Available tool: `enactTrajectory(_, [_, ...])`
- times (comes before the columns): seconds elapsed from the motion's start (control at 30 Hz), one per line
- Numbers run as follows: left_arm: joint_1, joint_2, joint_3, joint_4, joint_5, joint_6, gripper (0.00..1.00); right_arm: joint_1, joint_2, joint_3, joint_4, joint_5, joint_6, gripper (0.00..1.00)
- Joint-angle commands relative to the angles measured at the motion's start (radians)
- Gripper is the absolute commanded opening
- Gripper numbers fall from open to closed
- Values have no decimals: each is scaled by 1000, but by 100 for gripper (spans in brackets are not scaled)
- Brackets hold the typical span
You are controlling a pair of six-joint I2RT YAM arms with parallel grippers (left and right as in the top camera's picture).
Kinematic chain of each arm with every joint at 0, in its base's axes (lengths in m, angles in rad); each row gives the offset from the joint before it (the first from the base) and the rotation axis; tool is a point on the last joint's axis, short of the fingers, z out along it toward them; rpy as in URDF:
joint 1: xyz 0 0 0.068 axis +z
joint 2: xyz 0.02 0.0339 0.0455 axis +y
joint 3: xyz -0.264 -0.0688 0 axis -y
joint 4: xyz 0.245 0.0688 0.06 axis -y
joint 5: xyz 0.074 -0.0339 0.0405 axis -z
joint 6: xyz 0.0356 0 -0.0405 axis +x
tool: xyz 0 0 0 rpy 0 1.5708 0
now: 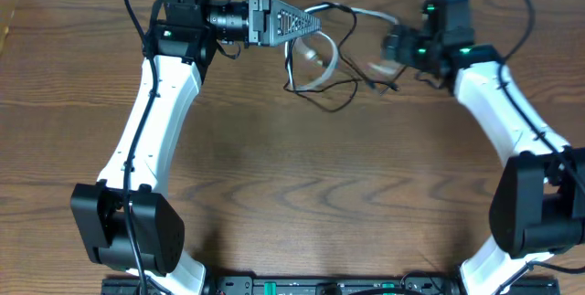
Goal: Untangle cables
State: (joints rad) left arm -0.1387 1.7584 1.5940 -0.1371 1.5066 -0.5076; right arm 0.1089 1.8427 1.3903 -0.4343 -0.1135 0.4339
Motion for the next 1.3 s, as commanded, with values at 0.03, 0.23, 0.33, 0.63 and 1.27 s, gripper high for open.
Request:
enactTrajectory(0.03, [35, -13, -26, 0, 15, 98, 8, -79, -8, 3, -13, 31, -118, 87])
enactTrajectory(0.23, [43, -13, -29, -38, -69, 111, 8, -137, -8, 3, -26, -73, -182, 86])
enactTrajectory(0.33, [29, -13, -31, -114, -167, 123, 8, -134, -9, 3, -26, -116, -218, 84])
enactTrajectory(0.63, [-108, -13, -31, -516, -829, 294, 8, -137, -48, 3, -88, -158, -241, 78])
enactTrajectory(1.27, [-247, -41, 10, -845, -1336, 542, 64, -107, -119, 3, -213, -232, -242, 83])
